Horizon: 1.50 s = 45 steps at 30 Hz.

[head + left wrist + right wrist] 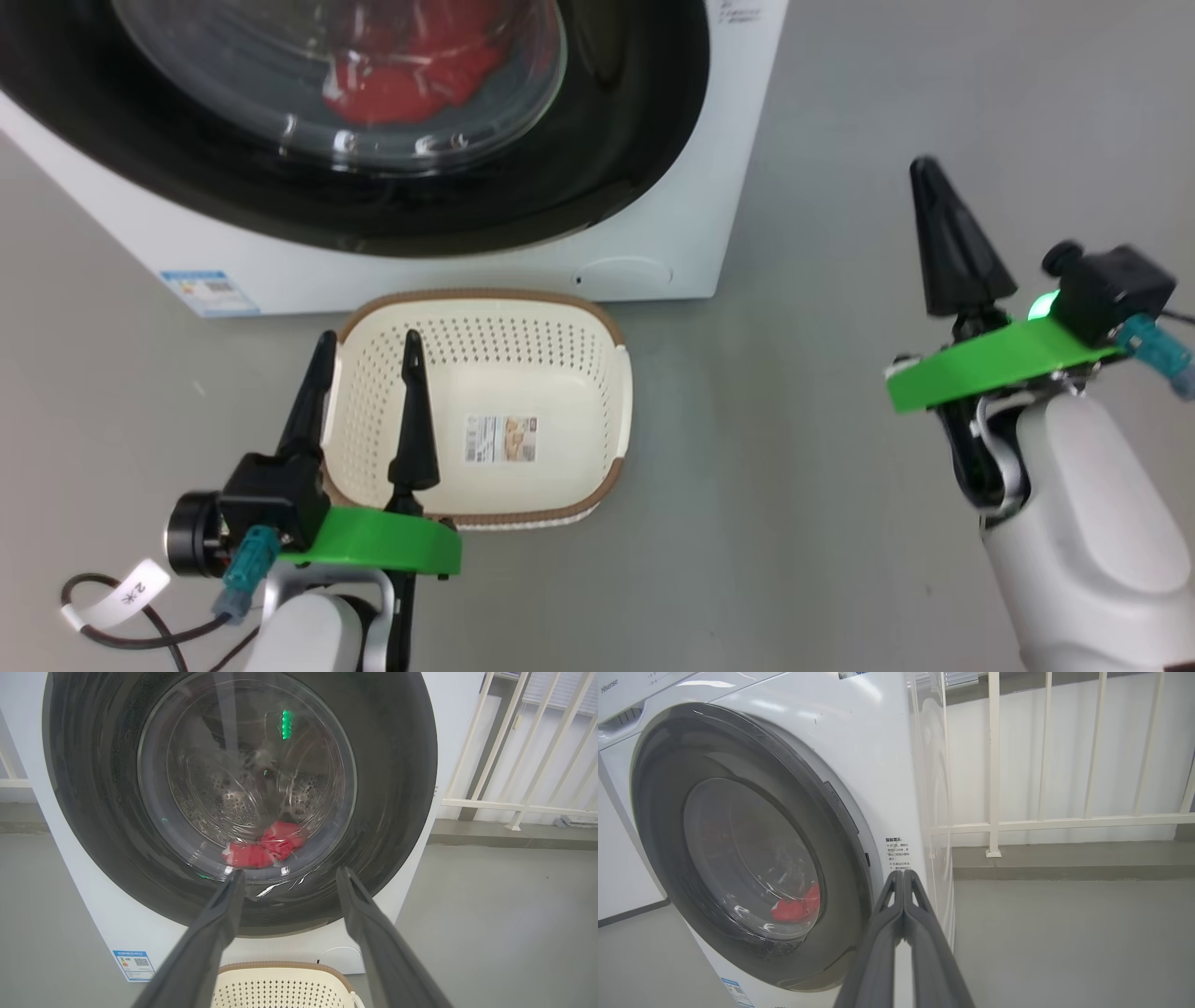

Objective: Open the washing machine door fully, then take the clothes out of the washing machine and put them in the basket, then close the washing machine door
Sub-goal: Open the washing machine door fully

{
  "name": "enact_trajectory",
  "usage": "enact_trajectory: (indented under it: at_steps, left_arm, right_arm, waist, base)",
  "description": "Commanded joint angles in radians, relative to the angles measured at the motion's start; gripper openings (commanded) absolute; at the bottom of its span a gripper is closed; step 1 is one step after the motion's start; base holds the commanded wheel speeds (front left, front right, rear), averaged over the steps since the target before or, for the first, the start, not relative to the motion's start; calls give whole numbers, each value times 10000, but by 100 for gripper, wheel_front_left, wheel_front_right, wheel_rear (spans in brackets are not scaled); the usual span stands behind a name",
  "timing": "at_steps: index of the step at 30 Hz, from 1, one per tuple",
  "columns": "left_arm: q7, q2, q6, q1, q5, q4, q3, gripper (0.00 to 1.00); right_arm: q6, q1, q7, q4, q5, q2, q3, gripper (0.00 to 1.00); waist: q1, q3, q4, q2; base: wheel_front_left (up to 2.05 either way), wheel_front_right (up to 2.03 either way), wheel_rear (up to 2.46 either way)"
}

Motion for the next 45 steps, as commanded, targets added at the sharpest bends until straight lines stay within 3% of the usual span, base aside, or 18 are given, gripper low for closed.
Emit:
enact_trajectory:
  at_steps: [1, 8, 15, 32, 45]
  left_arm:
    - [-120, 178, 135, -304, -107, -406, 259, 100]
    - [-120, 178, 239, -156, -91, -963, 128, 100]
    - [-120, 178, 331, -318, -442, -1057, -116, 100]
    - [-120, 177, 416, -808, -535, -1142, -561, 100]
    - [-120, 177, 522, -1025, -671, -1181, -861, 100]
  right_arm:
    - [4, -384, -65, -220, 179, 45, 150, 0]
    - [4, -1551, 48, 447, 3039, 45, 162, 0]
    - [4, -2767, 821, 776, 4345, 40, -124, 0]
    - [4, -5165, 4739, 1972, 8767, 44, -1040, 0]
    - [4, -6510, 5966, 3304, 9221, -104, -1334, 0]
  waist:
    - [0, 382, 286, 0]
    - [0, 750, 560, 0]
    - [0, 1271, 799, 0]
    - [0, 2188, 1295, 0]
    - [0, 2483, 1652, 0]
  base:
    - [0, 0, 0]
    - [0, 0, 0]
    - [0, 0, 0]
    - [0, 0, 0]
    - [0, 0, 0]
